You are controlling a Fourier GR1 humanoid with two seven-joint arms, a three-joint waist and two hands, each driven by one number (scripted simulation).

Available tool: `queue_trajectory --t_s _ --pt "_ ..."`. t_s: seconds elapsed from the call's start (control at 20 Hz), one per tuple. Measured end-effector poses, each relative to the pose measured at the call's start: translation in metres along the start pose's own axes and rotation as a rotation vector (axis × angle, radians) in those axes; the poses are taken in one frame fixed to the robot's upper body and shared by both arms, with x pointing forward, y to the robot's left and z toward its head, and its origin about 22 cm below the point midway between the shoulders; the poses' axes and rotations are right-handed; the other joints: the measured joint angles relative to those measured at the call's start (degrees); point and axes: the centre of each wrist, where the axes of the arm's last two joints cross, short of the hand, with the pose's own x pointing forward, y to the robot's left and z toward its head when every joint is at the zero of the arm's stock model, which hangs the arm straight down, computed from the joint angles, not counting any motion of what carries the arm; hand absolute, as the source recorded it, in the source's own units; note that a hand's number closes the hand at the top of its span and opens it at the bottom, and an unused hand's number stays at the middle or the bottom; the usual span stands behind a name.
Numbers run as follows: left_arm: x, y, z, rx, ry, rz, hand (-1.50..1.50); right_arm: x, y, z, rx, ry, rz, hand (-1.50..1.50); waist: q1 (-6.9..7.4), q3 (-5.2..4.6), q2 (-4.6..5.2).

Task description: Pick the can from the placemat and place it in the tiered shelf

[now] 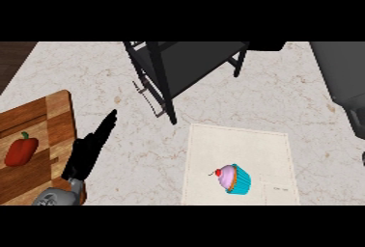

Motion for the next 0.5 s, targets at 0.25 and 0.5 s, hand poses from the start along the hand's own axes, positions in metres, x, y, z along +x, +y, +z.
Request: queue_trajectory --t_s 0.25,0.5 --pt "0.001 0.0 -0.002 -0.011 -0.005 -0.003 0.0 0.006 0.012 -0.009 0.027 0.01 0.031 1.5 0.64 0.07 0.15" --pt "0.002 -0.002 -0.004 -0.02 -0.009 -0.007 0.0 -0.001 0.03 -0.012 0.076 0.034 -0.004 1.5 0.96 0.29 0.17"
